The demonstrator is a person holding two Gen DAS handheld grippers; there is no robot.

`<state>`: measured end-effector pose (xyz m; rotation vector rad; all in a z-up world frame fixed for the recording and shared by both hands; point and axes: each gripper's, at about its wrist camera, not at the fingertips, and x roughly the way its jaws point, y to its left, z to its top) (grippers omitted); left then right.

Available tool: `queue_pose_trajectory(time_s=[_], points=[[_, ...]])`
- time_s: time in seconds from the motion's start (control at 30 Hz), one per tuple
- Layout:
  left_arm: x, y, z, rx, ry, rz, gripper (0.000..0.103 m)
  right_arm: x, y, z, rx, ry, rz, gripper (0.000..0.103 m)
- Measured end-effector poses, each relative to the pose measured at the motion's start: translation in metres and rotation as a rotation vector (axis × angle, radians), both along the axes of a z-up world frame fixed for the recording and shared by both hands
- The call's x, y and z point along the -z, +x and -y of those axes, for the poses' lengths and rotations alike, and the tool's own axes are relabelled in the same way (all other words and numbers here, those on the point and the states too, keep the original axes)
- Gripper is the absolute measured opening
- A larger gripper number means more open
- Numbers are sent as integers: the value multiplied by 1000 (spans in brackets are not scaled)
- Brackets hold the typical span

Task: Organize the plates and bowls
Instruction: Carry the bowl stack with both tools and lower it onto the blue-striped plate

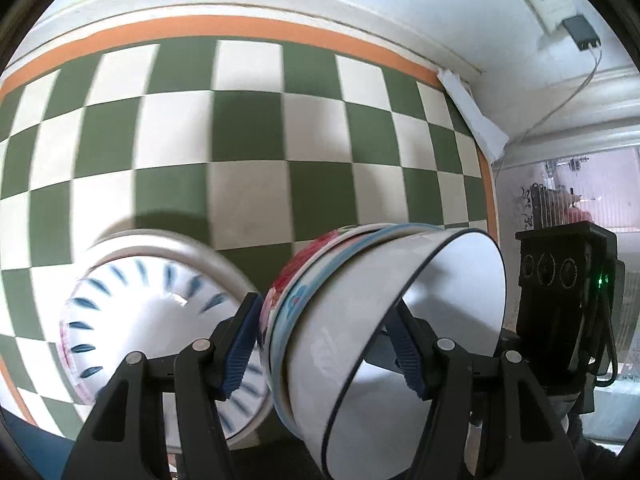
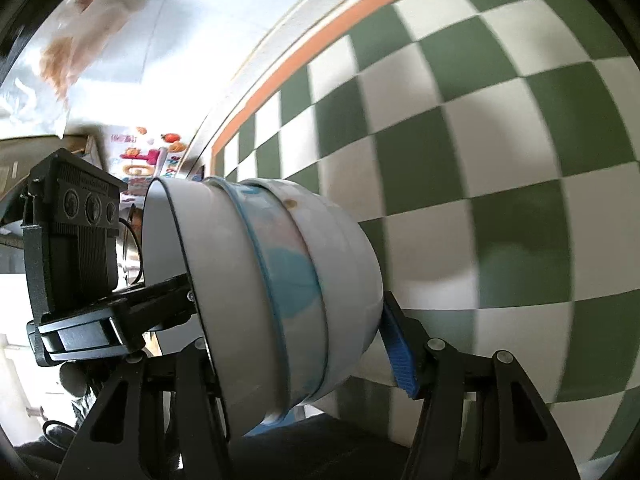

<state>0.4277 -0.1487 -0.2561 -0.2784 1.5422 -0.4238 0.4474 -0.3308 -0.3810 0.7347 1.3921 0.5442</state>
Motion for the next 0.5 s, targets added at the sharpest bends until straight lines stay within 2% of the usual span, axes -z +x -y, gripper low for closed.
queue_pose_trajectory(time_s=[0.23,0.5], points=[[-4,-11,-54,-24,17,11,60,-3,-10,-54,-34,10,2,59],[14,-20,-101,-57,21,-16,60,10,-21,-97,-63,6,-20,59]])
